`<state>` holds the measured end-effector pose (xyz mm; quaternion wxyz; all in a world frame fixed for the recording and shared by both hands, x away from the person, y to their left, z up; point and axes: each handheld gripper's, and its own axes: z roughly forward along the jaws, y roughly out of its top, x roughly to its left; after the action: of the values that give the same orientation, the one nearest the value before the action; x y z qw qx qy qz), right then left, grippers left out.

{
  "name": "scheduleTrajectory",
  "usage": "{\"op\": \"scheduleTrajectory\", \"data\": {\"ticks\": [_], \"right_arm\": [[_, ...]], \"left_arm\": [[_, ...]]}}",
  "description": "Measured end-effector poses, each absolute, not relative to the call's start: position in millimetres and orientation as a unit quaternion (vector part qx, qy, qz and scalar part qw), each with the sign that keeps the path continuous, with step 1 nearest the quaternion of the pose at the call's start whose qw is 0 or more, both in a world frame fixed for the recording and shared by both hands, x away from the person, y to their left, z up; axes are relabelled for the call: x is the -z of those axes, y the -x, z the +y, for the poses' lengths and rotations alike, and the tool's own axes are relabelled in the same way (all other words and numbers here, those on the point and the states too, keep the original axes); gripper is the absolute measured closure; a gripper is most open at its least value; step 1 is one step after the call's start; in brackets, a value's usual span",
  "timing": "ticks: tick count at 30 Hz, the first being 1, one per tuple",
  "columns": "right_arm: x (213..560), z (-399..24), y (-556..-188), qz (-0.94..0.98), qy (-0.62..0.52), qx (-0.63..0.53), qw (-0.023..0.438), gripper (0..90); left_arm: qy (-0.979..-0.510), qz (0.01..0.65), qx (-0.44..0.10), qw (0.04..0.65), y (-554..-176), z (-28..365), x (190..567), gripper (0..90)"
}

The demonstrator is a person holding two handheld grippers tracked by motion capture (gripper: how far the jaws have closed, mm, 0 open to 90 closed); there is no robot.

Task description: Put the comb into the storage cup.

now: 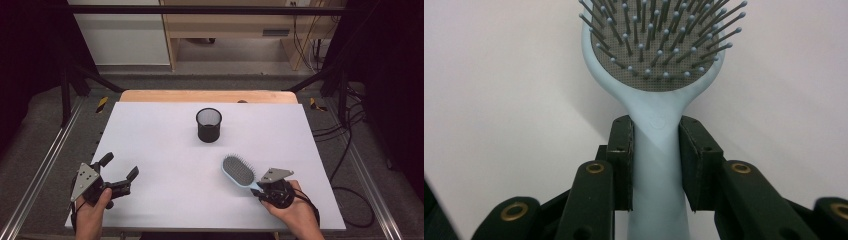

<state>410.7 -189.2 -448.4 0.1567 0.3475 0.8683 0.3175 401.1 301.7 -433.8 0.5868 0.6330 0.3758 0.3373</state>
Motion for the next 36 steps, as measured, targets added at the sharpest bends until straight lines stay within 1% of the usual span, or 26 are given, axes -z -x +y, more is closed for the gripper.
{"op": "scheduleTrajectory", "data": {"ticks": [2, 5, 7, 11, 17, 21, 22, 28, 32, 36], "right_arm": [[446, -183, -424, 0.854, -0.355, -0.351, 0.15, 69.6], [445, -178, -432, 0.846, -0.354, -0.375, 0.137, 69.6], [444, -172, -439, 0.841, -0.35, -0.388, 0.138, 69.6], [441, -161, -448, 0.835, -0.334, -0.41, 0.152, 69.6], [437, -151, -451, 0.822, -0.311, -0.44, 0.182, 69.6], [433, -149, -453, 0.815, -0.307, -0.452, 0.193, 69.6], [429, -149, -455, 0.809, -0.307, -0.46, 0.2, 69.6], [425, -151, -460, 0.794, -0.31, -0.481, 0.205, 69.6], [423, -152, -461, 0.788, -0.309, -0.49, 0.208, 69.6], [420, -150, -458, 0.784, -0.307, -0.492, 0.22, 69.6]], "left_arm": [[-0.635, 0.376, -0.336, 0.585, -401, 300, 433, 0.7], [-0.634, 0.377, -0.332, 0.588, -400, 294, 433, 0.7], [-0.639, 0.373, -0.327, 0.588, -399, 288, 432, 0.6], [-0.649, 0.359, -0.329, 0.584, -396, 272, 429, 0.7], [-0.659, 0.354, -0.309, 0.588, -393, 248, 427, 0.7], [-0.656, 0.359, -0.287, 0.599, -393, 237, 425, 0.9], [-0.65, 0.368, -0.269, 0.608, -394, 232, 424, 1.5], [-0.649, 0.366, -0.255, 0.616, -399, 219, 418, 1.6], [-0.647, 0.374, -0.231, 0.623, -405, 209, 420, 1.7], [-0.661, 0.363, -0.223, 0.618, -410, 197, 423, 1.8]]}}
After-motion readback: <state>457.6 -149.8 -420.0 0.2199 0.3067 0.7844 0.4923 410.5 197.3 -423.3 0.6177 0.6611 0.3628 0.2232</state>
